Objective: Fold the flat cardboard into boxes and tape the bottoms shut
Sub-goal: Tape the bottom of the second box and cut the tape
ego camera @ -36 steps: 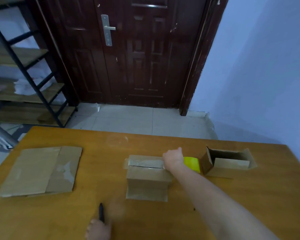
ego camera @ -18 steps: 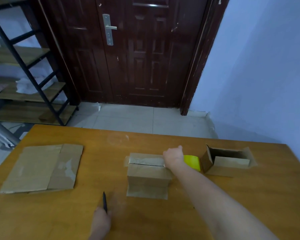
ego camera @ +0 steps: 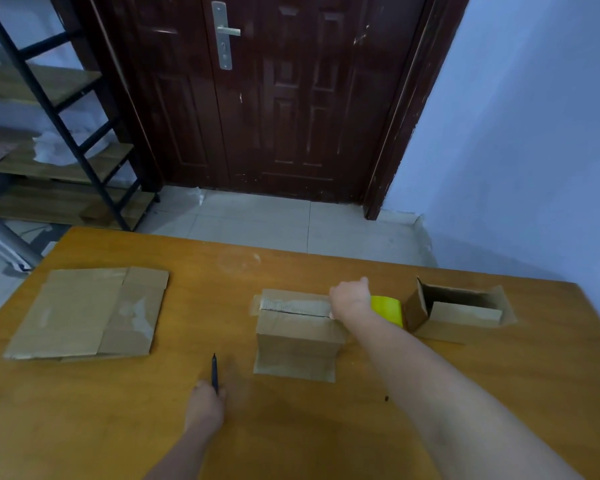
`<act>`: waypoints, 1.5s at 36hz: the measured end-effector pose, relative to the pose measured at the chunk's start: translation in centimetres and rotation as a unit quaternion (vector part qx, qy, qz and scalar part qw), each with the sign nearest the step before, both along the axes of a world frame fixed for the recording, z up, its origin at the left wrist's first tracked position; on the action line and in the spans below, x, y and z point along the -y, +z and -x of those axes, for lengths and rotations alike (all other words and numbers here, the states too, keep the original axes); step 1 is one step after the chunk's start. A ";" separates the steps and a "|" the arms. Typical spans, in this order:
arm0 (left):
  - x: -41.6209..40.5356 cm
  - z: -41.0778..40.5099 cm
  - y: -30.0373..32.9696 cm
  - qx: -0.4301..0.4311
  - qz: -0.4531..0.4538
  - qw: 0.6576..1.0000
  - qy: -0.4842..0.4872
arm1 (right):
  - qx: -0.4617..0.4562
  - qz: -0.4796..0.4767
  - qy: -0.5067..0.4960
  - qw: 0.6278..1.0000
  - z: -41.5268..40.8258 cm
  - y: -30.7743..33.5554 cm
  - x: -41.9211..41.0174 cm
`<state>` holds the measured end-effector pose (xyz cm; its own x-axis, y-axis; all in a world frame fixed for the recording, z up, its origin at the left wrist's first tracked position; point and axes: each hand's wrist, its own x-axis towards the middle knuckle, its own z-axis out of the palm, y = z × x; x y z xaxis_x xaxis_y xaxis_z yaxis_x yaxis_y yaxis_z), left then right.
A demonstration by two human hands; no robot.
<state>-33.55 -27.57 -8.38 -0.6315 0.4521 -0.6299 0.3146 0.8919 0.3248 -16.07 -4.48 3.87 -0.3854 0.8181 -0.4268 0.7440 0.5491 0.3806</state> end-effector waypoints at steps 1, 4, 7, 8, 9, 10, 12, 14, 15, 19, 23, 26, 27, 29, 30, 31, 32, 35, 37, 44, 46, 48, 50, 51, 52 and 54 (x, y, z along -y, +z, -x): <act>0.0 0.0 -0.2 -0.005 -0.009 1.000 -0.002 | -0.004 -0.001 -0.001 1.000 0.0 0.0 0.0; 0.1 -0.2 -0.5 -0.006 -0.031 0.999 0.005 | -0.004 0.000 -0.005 1.000 0.1 0.0 0.1; -0.1 -0.3 -0.4 -0.010 -0.041 0.999 0.014 | 0.001 -0.001 -0.005 1.000 0.1 0.1 0.1; -0.1 -0.5 -0.1 -0.015 -0.048 0.999 0.019 | 0.002 0.000 -0.006 1.000 0.1 0.2 0.2; -0.2 -0.6 0.2 -0.022 -0.062 0.997 0.026 | 0.003 0.000 -0.006 1.000 0.1 0.3 0.2; -0.2 -0.9 0.6 -0.031 -0.081 0.996 0.036 | 0.004 0.001 -0.005 1.000 0.1 0.3 0.2; -0.7 -1.6 1.7 -0.047 -0.134 0.988 0.052 | 0.006 -0.001 -0.003 1.000 0.1 0.4 0.3; -1.8 -2.5 3.2 -0.055 -0.201 0.977 0.053 | 0.006 -0.002 -0.004 1.000 0.1 0.6 0.3; -2.4 -3.0 4.1 -0.056 -0.230 0.971 0.044 | 0.004 -0.001 -0.006 1.000 0.1 0.6 0.3; -5.8 -4.8 7.7 -0.062 -0.315 0.947 -0.007 | -0.004 0.002 -0.012 1.000 0.0 0.7 0.4; -9.9 -7.2 11.1 0.022 -0.410 0.912 -0.023 | -0.012 0.001 -0.012 1.000 -0.2 0.8 0.5; -12.4 -9.3 12.8 0.118 -0.449 0.886 -0.018 | -0.015 0.003 -0.012 1.000 -0.3 1.1 0.7; -13.1 -9.9 13.0 0.156 -0.449 0.880 -0.012 | -0.013 0.005 -0.012 1.000 -0.3 1.1 0.7; -14.4 -10.8 13.1 0.217 -0.437 0.873 0.005 | -0.018 0.009 -0.014 1.000 -0.4 1.0 0.7; -15.0 -11.0 12.8 0.236 -0.425 0.874 0.012 | -0.028 0.011 -0.017 0.999 -0.5 0.8 0.6; -15.3 -11.1 12.6 0.246 -0.415 0.876 0.023 | -0.041 0.011 -0.020 0.999 -0.6 0.7 0.6; -15.7 -11.2 12.1 0.251 -0.401 0.881 0.030 | -0.053 0.009 -0.022 0.998 -0.8 0.7 0.4; -15.6 -10.9 10.7 0.256 -0.355 0.898 0.039 | -0.064 0.007 -0.019 0.998 -1.1 0.8 0.3; -15.4 -10.7 10.1 0.257 -0.341 0.903 0.042 | -0.067 0.010 -0.022 0.997 -1.2 0.7 0.1; -15.4 -10.6 9.6 0.264 -0.346 0.899 0.046 | -0.093 0.030 -0.041 0.994 -2.0 0.3 0.3; -15.4 -10.4 9.5 0.272 -0.342 0.898 0.051 | -0.110 0.034 -0.053 0.992 -2.2 0.0 0.6; -15.4 -10.3 9.5 0.281 -0.338 0.897 0.049 | -0.129 0.029 -0.070 0.989 -2.2 -0.3 0.9; -15.3 -10.2 9.7 0.284 -0.334 0.898 0.045 | -0.152 0.016 -0.092 0.984 -2.1 -0.4 1.2; -15.3 -10.2 9.8 0.284 -0.333 0.898 0.043 | -0.168 0.003 -0.093 0.981 -2.0 -0.3 1.3; -15.3 -10.1 9.6 0.286 -0.331 0.898 0.041 | -0.189 -0.010 -0.088 0.978 -1.9 -0.1 1.4; -15.4 -9.9 9.0 0.289 -0.330 0.898 0.039 | -0.256 -0.023 -0.075 0.963 -1.5 0.5 1.8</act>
